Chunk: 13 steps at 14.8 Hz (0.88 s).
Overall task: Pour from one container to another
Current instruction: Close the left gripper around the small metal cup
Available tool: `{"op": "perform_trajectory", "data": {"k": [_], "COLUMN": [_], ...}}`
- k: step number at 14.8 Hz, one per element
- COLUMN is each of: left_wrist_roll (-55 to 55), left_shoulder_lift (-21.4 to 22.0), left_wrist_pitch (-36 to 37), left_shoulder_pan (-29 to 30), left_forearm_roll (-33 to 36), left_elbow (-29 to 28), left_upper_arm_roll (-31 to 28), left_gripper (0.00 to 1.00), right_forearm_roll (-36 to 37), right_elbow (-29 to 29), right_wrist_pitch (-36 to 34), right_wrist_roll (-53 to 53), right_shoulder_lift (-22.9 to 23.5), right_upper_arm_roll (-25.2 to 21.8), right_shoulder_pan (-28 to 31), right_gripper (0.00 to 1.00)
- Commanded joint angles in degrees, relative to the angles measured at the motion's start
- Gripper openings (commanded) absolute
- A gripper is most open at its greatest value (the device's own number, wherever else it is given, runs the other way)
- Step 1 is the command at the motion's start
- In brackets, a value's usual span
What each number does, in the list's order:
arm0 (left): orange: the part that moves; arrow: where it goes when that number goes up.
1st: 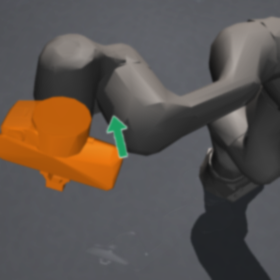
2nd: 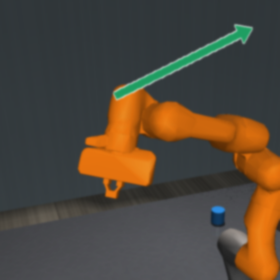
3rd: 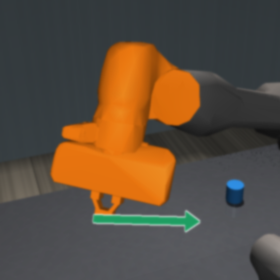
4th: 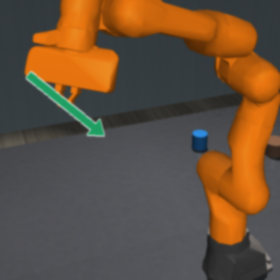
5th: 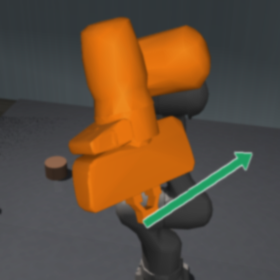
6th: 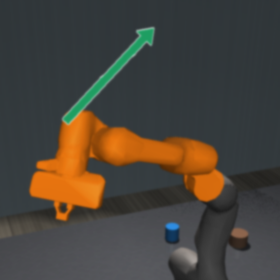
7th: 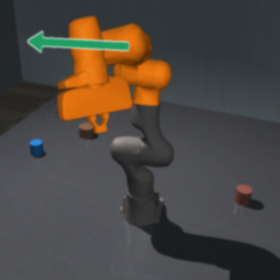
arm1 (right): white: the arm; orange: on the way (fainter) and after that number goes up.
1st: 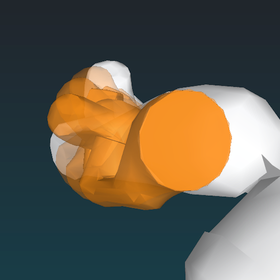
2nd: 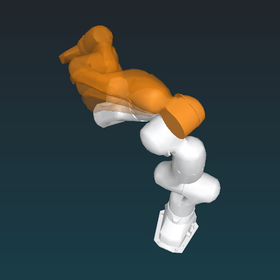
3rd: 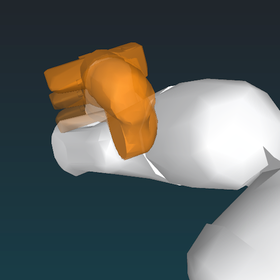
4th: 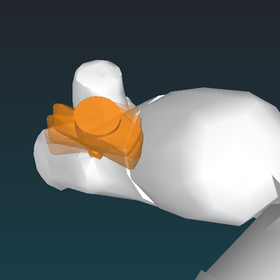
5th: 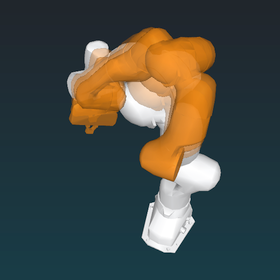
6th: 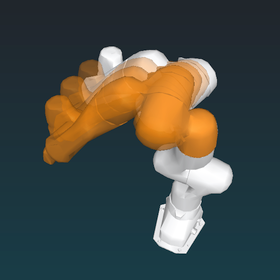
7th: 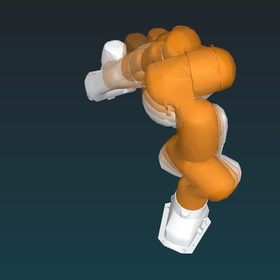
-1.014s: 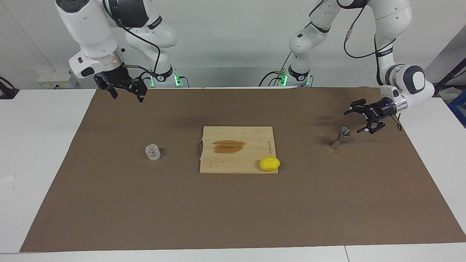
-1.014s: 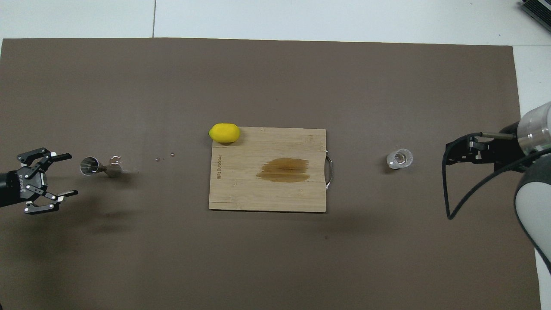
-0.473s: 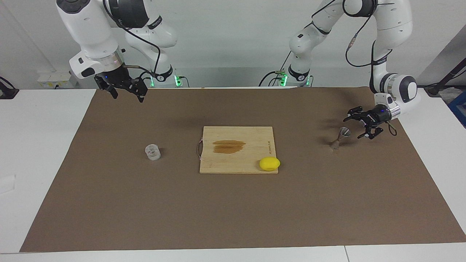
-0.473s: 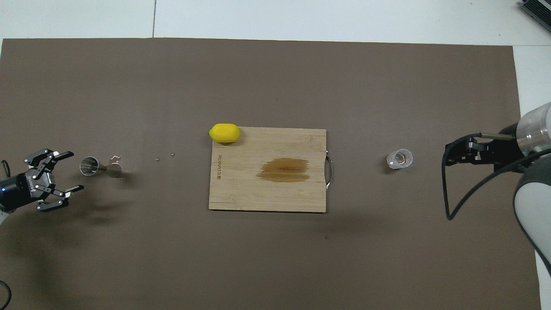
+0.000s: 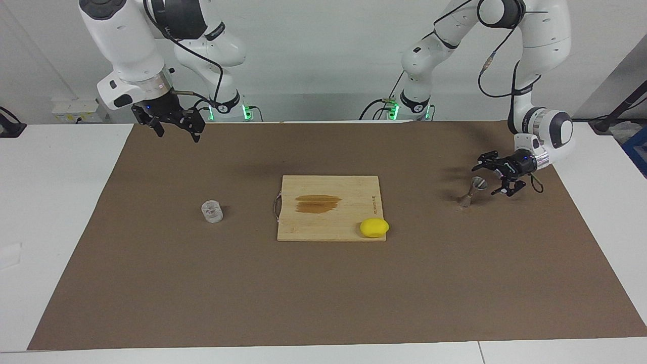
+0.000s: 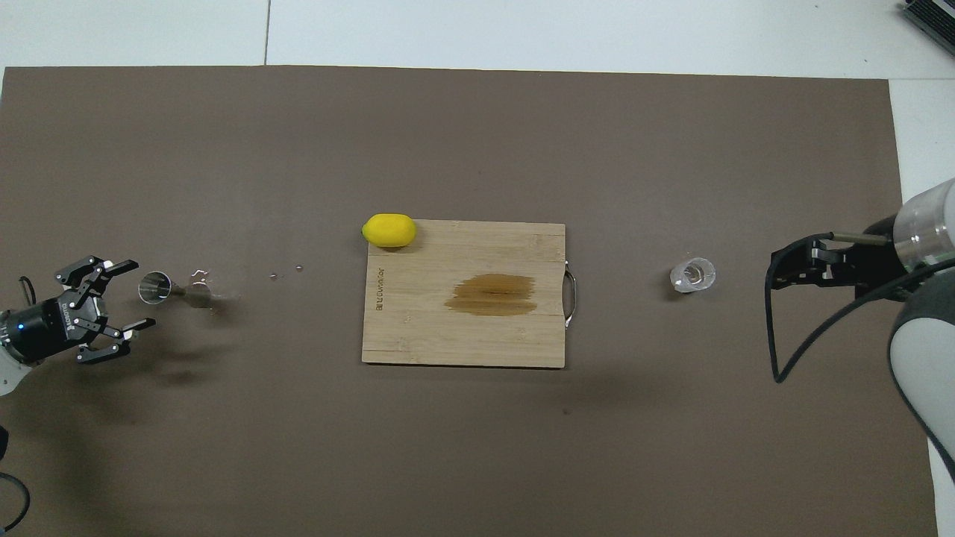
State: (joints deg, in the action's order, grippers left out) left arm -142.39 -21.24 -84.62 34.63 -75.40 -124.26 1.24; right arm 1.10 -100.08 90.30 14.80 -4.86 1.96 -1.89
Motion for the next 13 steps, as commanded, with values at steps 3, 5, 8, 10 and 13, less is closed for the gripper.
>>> {"op": "perform_trajectory", "data": {"k": [3, 5, 8, 10, 13], "left_wrist_roll": [-2.6, -2.8, -2.9, -2.9, -2.9], "left_shoulder_lift": [0.1, 0.1, 0.1, 0.1, 0.1], "left_wrist_pitch": [0.8, 0.5, 0.4, 0.4, 0.2], "left_shoulder_pan": [-1.9, -2.0, -2.1, -2.0, -2.1], "left_forearm_roll": [-2.2, -2.2, -2.2, -2.1, -2.2], "left_elbow": [-1.4, -1.5, -1.5, -1.4, -1.3], "left_upper_arm_roll": [-0.5, -0.5, -0.5, -0.5, -0.5], "left_gripper": [1.0, 0.97, 0.87, 0.65, 0.36], "right_forearm_roll": [0.6, 0.6, 0.6, 0.6, 0.6], "right_elbow": [-2.3, -2.3, -2.6, -2.6, -2.6], "right_wrist_pitch": [1.8, 2.0, 2.1, 2.1, 2.1], "right_wrist_roll": [1.6, 1.5, 1.6, 1.6, 1.6], "right_shoulder_lift": [-1.8, -1.8, -1.9, -1.9, -1.9], "right_upper_arm_roll": [0.5, 0.5, 0.5, 0.5, 0.5], "right_shoulder_pan": [0.2, 0.2, 0.2, 0.2, 0.2], "right_gripper": [0.99, 0.99, 0.99, 0.99, 0.99]}}
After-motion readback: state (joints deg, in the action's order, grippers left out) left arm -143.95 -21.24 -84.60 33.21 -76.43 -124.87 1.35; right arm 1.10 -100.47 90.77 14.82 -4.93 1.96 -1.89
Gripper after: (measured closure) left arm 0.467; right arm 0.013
